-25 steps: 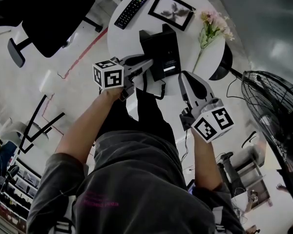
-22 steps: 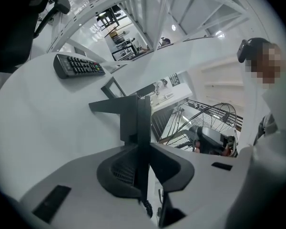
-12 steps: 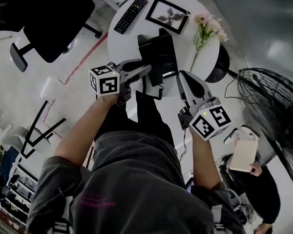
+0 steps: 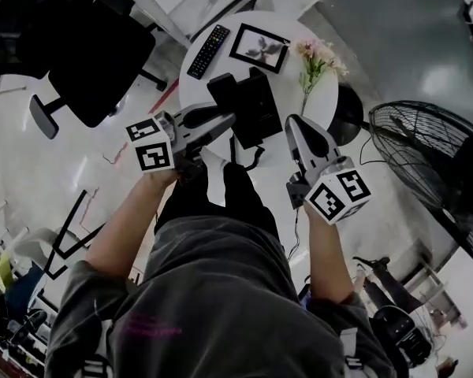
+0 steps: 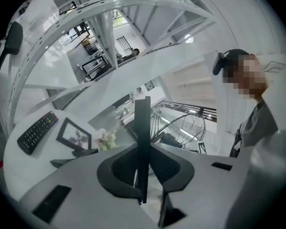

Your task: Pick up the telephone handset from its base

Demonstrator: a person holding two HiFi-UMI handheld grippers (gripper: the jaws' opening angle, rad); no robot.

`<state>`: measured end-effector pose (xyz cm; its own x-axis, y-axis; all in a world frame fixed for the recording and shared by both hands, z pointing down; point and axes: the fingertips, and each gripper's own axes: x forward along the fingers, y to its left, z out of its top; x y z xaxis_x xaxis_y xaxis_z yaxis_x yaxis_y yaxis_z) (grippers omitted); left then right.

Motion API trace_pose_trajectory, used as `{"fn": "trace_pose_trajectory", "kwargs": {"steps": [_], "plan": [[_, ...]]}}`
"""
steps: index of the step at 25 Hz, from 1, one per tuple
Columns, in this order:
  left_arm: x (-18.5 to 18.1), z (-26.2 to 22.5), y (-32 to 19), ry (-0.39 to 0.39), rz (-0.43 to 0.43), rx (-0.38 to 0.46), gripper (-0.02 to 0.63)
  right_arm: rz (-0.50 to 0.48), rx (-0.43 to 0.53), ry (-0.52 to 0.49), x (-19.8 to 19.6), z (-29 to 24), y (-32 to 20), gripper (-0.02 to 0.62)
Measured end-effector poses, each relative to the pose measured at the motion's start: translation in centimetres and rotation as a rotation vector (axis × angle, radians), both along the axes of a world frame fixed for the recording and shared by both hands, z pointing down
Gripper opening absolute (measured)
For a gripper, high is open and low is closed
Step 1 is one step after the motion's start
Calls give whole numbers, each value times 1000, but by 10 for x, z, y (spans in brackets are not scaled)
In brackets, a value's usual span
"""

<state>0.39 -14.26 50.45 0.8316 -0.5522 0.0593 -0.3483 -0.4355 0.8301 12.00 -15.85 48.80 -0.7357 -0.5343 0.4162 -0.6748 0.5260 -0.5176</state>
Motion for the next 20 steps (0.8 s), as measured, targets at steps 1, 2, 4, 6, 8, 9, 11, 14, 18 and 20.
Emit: {"fn": "trace_pose_trajectory", "kwargs": {"steps": [1, 2, 4, 6, 8, 9, 11, 14, 18, 20], "plan": [[-4, -12, -2, 3, 1, 21, 78, 9, 10, -5, -1, -6, -1, 21], [-7, -23, -3, 4, 2, 42, 78, 17, 20, -9, -1, -13, -2, 21], [-15, -44, -3, 3, 3, 80, 78, 29, 40, -16, -3, -24, -2, 21], [-22, -61, -1, -5, 5, 113, 78, 35, 61, -21, -6, -36, -1, 21], [-29, -75, 1, -12, 4, 140, 78, 37, 85, -21, -10, -48, 1, 21], [-33, -82, 2, -13, 1, 153, 78, 39, 97, -22, -12, -53, 2, 21], [-40, -95, 6, -15, -5, 176, 78, 45, 115, -31, -14, -64, 4, 21], [-50, -116, 11, -15, -11, 210, 78, 50, 145, -46, -19, -83, 8, 21], [-66, -144, 15, -9, -16, 260, 78, 45, 198, -40, -32, -107, 12, 21], [-73, -158, 16, -7, -15, 287, 78, 46, 218, -38, -38, -116, 13, 20]]}}
